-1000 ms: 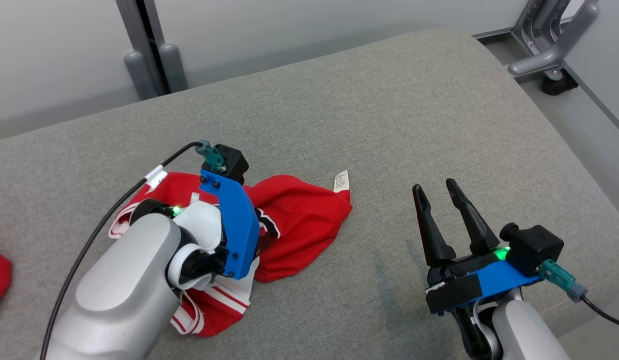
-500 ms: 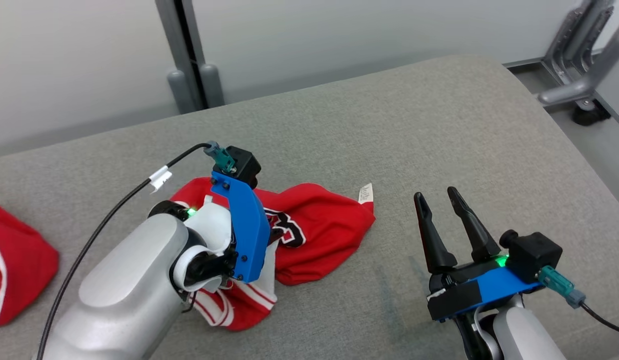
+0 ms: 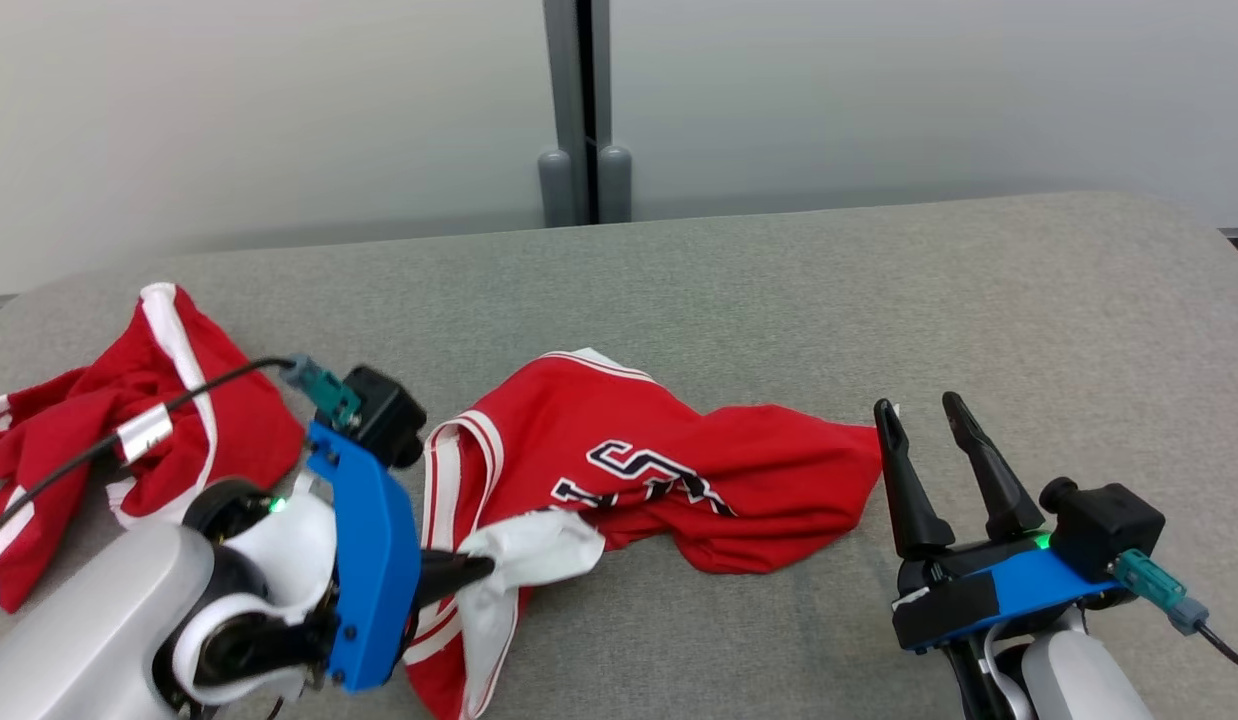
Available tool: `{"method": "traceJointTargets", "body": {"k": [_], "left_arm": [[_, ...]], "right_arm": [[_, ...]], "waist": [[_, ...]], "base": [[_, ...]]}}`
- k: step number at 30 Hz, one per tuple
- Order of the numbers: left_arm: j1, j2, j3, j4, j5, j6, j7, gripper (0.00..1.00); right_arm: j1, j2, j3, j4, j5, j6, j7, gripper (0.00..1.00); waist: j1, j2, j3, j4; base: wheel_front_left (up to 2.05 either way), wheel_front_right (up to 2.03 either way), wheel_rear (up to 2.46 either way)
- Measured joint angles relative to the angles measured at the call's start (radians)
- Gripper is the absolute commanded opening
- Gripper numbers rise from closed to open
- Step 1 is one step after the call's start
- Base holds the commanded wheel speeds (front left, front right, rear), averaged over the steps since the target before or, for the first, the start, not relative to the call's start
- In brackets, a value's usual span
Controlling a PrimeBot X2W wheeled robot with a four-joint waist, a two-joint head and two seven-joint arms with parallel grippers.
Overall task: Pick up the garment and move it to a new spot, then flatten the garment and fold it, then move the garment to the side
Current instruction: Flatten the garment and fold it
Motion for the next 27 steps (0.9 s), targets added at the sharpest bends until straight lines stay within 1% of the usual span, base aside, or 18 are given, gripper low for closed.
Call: {"method": "traceJointTargets", "body": {"k": [1,2,3,4,6,8,10,11,12,15,18,20,21,23,24,25,27], "left_arm": [[0.0,0.0,0.0,0.0,0.0,0.0,0.0,0.0],[0.051,0.046,-0.015,-0.041,0.002,0.003,0.009,0.0],[0.051,0.046,-0.015,-0.041,0.002,0.003,0.009,0.0],[0.096,0.079,-0.03,-0.063,0.026,0.008,0.003,0.0],[0.143,0.098,-0.056,-0.067,0.066,0.016,-0.018,0.0],[0.195,0.095,-0.077,-0.053,0.092,0.026,-0.059,0.0],[0.235,0.064,-0.081,-0.017,0.121,0.033,-0.137,0.0],[0.25,0.047,-0.085,0.002,0.128,0.032,-0.167,0.76],[0.267,0.029,-0.085,0.022,0.128,0.031,-0.2,1.0],[0.306,-0.024,-0.072,0.063,0.119,0.023,-0.299,1.0],[0.316,-0.041,-0.026,0.059,0.105,0.018,-0.395,1.0],[0.318,-0.04,0.011,0.041,0.115,0.02,-0.467,1.0],[0.323,-0.04,0.037,0.028,0.127,0.031,-0.514,1.0],[0.344,-0.044,0.092,0.005,0.137,0.067,-0.615,1.0],[0.344,-0.044,0.092,0.005,0.137,0.067,-0.615,1.0],[0.38,-0.056,0.146,-0.017,0.161,0.108,-0.724,1.0],[0.41,-0.067,0.184,-0.024,0.208,0.157,-0.831,1.0]], "right_arm": [[0.0,0.0,0.0,0.0,0.0,0.0,0.0,1.0],[0.0,-0.003,-0.008,-0.003,-0.001,0.0,0.0,1.0],[0.0,-0.003,-0.008,-0.003,-0.001,0.0,0.0,1.0],[0.0,-0.008,-0.014,-0.007,-0.004,0.0,0.0,1.0],[0.0,-0.012,-0.019,-0.008,-0.006,0.0,0.0,1.0],[0.0,-0.016,-0.021,-0.008,-0.006,0.0,0.0,1.0],[0.0,-0.022,-0.022,-0.007,-0.006,0.0,0.0,1.0],[0.0,-0.024,-0.022,-0.007,-0.006,0.0,0.0,1.0],[0.0,-0.026,-0.021,-0.005,-0.006,0.0,0.0,1.0],[0.003,-0.028,-0.015,-0.001,-0.007,0.0,0.0,1.0],[0.007,-0.031,-0.012,0.002,-0.007,0.0,0.0,1.0],[0.015,-0.033,-0.008,0.006,-0.007,0.0,0.0,1.0],[0.019,-0.033,-0.006,0.007,-0.007,0.0,0.0,1.0],[0.02,-0.033,-0.004,0.009,-0.005,0.0,0.0,1.0],[0.02,-0.033,-0.004,0.009,-0.005,0.0,0.0,1.0],[0.026,-0.033,-0.006,0.008,0.001,0.0,0.0,1.0],[0.037,-0.034,-0.008,0.006,0.002,0.0,0.0,1.0]], "waist": [[0.0,0.0,0.0,0.0],[0.0,0.0,0.005,0.021],[0.0,0.0,0.005,0.021],[-0.0001,0.0,0.012,0.038],[0.0,0.0,0.02,0.05],[0.0001,0.0,0.025,0.058],[0.0,0.0,0.027,0.063],[0.0,0.0,0.027,0.063],[0.0,0.0,0.027,0.064],[0.0,0.0,0.021,0.064],[0.0,-0.0001,0.012,0.064],[0.0,-0.0001,0.003,0.062],[0.0,0.0,-0.002,0.06],[0.0,-0.0001,-0.01,0.053],[0.0,-0.0001,-0.01,0.053],[0.0,0.0,-0.017,0.044],[0.0,-0.0001,-0.018,0.038]], "base": [[0.0,0.0,0.0],[0.0,0.0,0.0],[0.0,0.0,0.0],[0.0,0.0,0.0],[0.0,0.0,0.0],[0.0,0.0,0.0],[0.0,0.0,0.0],[0.0,0.0,0.0],[0.0,0.0,0.0],[0.0,0.0,0.0],[0.0,0.0,0.0],[0.0,0.0,0.0],[0.0,0.0,0.0],[0.0,0.0,0.0],[0.0,0.0,0.0],[0.0,0.0,0.0],[0.0,0.0,0.0]]}}
